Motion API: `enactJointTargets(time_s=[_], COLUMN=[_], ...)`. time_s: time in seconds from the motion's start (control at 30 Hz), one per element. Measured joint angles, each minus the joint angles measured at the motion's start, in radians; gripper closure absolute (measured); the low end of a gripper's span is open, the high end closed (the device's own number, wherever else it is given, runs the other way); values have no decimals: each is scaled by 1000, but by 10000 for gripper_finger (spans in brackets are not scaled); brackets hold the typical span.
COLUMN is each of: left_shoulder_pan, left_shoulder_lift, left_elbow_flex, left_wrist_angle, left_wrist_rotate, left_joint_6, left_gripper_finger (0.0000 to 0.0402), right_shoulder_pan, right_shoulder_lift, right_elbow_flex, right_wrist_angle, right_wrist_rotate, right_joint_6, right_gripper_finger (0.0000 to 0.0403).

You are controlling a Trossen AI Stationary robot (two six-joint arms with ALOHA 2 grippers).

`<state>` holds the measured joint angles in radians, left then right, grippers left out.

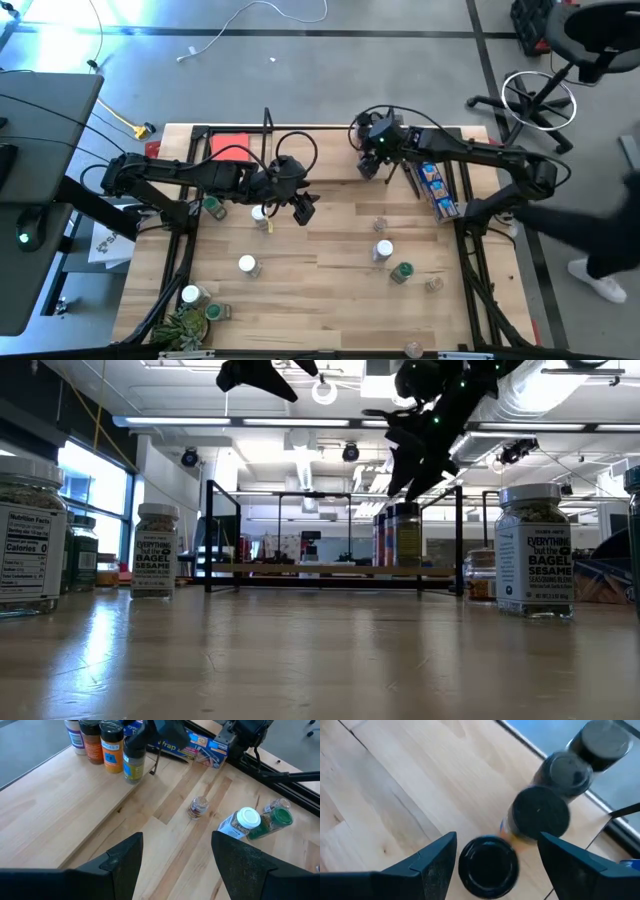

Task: Shelf spices
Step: Put the middle right white seasoning bottle on the shelf

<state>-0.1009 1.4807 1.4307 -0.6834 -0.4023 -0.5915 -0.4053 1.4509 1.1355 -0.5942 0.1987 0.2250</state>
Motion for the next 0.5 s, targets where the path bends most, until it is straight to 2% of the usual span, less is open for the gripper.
enactJointTargets(time_s=[0.2,0.33,0.5], left_shoulder_pan=[0,0,0], left_shoulder_lift=[0,0,0], left_elbow_flex=[0,0,0], left_wrist_angle=[0,0,0], left_wrist_rotate=[0,0,-1], left_joint_6=[0,-6,-7], left_gripper_finger=[170,170,170], right_shoulder_pan=[9,38,102], right_shoulder_lift=[0,0,-1], right_elbow_flex=[81,119,110], right_wrist_angle=[-116,-193,-217], right_wrist_rotate=[0,-17,-140], right_joint_6=[-16,-16,-21], right_gripper_finger=[132,148,192])
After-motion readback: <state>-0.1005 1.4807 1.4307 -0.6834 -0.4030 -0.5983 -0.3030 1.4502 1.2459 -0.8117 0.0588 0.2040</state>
